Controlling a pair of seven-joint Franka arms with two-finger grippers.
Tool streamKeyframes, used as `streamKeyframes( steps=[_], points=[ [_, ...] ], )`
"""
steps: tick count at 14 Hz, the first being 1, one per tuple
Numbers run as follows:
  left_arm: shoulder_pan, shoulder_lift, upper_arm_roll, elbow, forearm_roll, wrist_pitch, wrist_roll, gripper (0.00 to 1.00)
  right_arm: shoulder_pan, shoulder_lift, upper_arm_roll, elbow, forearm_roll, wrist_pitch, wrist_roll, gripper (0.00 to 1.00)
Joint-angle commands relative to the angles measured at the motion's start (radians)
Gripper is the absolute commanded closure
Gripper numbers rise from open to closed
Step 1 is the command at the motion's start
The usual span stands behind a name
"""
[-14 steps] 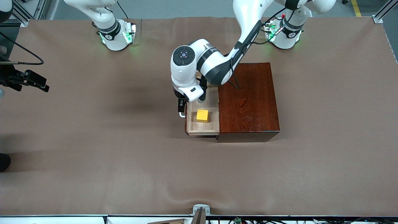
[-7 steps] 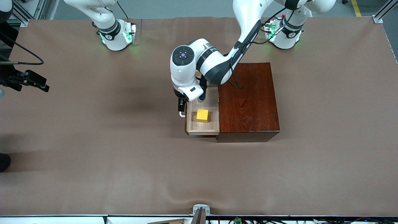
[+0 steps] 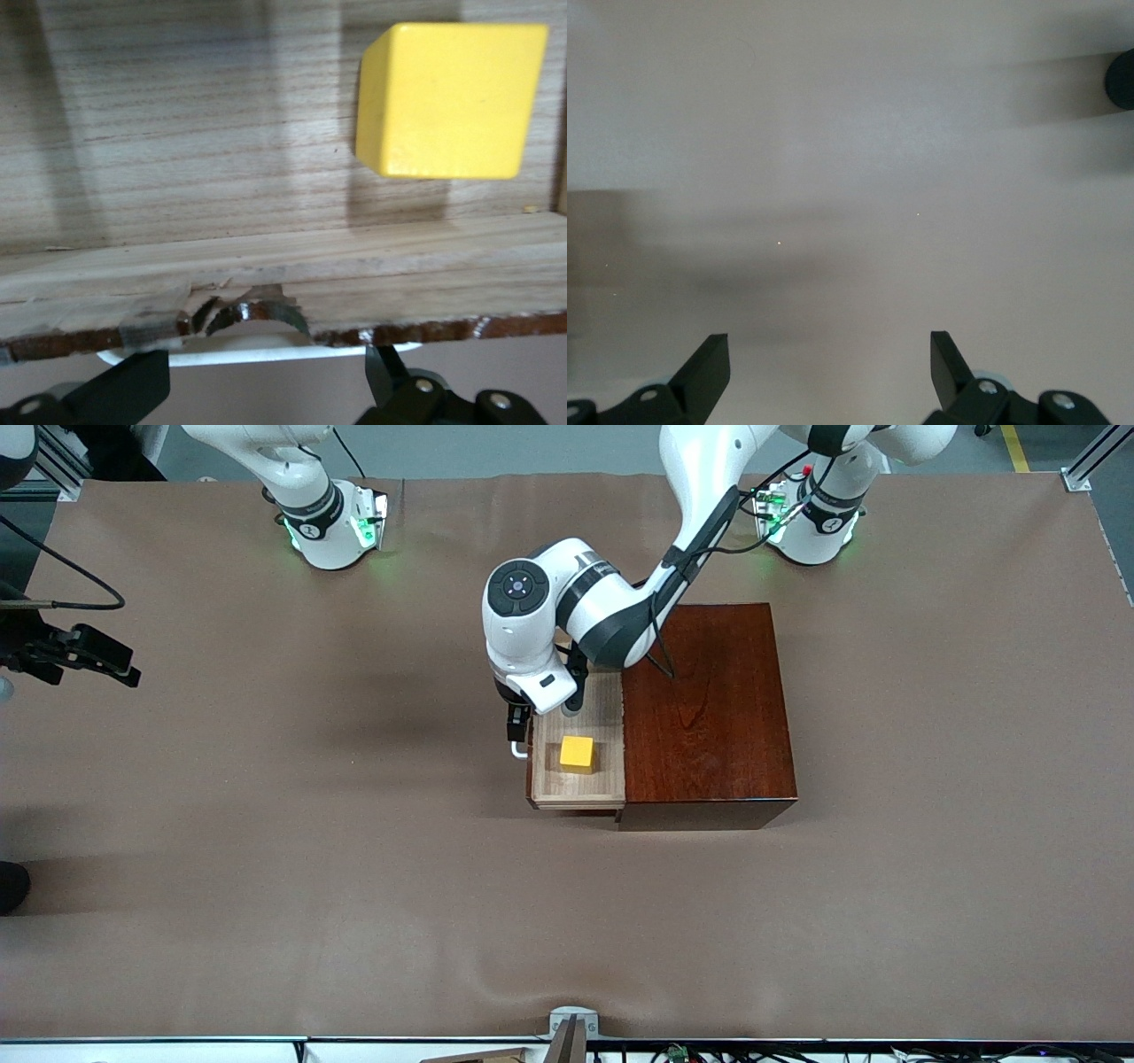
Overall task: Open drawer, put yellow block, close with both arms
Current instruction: 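Lower the left gripper against the drawer front beside the white handle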
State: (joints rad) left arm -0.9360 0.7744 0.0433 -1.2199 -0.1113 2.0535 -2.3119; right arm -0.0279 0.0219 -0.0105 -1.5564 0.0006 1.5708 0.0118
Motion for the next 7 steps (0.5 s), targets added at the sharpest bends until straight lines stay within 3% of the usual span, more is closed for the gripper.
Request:
streamKeyframes(
  steps=[1,7],
  points=[
    [-0.004,-0.009,-0.002,-0.015,-0.008,-0.059,0.038,0.0,-0.009,-0.02,0.009,-0.017,0.012,0.003,0.013,0.0],
    [0.0,-0.02,0.006,-0.015,0.019,-0.16,0.039,0.0,-0.009,-0.02,0.009,-0.017,0.012,0.002,0.013,0.0]
  ],
)
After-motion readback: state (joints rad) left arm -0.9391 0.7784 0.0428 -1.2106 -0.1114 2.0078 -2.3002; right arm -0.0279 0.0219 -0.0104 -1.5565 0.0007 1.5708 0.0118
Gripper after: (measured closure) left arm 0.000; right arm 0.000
